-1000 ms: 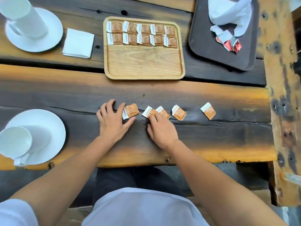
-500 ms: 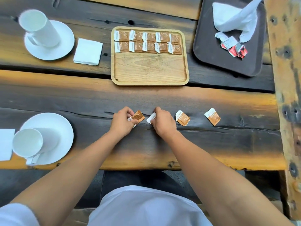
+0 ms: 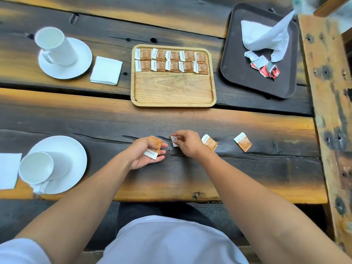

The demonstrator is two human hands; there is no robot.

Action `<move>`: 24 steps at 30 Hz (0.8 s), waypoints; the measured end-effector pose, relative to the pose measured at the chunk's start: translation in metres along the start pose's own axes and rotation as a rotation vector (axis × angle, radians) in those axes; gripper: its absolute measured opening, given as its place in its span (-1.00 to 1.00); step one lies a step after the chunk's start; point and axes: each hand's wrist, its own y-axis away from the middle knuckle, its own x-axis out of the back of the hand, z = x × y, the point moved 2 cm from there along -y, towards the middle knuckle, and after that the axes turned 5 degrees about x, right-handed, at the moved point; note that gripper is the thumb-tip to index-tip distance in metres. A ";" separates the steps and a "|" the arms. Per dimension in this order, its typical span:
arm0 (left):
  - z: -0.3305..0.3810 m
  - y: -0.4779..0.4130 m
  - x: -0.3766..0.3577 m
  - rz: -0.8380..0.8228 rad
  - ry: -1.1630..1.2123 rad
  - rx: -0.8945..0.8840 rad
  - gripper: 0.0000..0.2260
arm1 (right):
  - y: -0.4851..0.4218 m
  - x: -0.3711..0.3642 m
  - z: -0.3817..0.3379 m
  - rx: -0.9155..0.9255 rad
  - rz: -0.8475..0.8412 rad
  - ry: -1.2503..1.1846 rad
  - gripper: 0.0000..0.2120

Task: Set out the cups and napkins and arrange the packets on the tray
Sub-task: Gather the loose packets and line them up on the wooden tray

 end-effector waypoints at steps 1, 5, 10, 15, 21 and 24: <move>0.000 0.001 0.000 0.001 -0.002 -0.002 -0.75 | 0.001 0.003 -0.003 0.006 -0.034 0.013 -0.73; 0.001 0.006 0.000 -0.008 0.097 -0.030 -0.78 | 0.001 0.018 -0.020 0.034 -0.057 0.090 -0.65; 0.006 0.012 -0.001 0.066 0.180 -0.114 -0.82 | 0.002 0.024 -0.052 0.109 -0.190 -0.001 -0.76; 0.008 0.023 -0.004 -0.071 0.157 -0.065 -0.73 | 0.006 0.015 -0.079 0.153 -0.367 0.023 -0.78; 0.009 0.031 -0.008 -0.156 0.060 -0.034 -0.46 | 0.006 0.009 -0.090 0.191 -0.345 -0.006 -0.90; 0.008 0.032 -0.006 -0.142 0.034 -0.021 -0.39 | 0.004 0.011 -0.092 0.177 -0.302 0.009 -0.81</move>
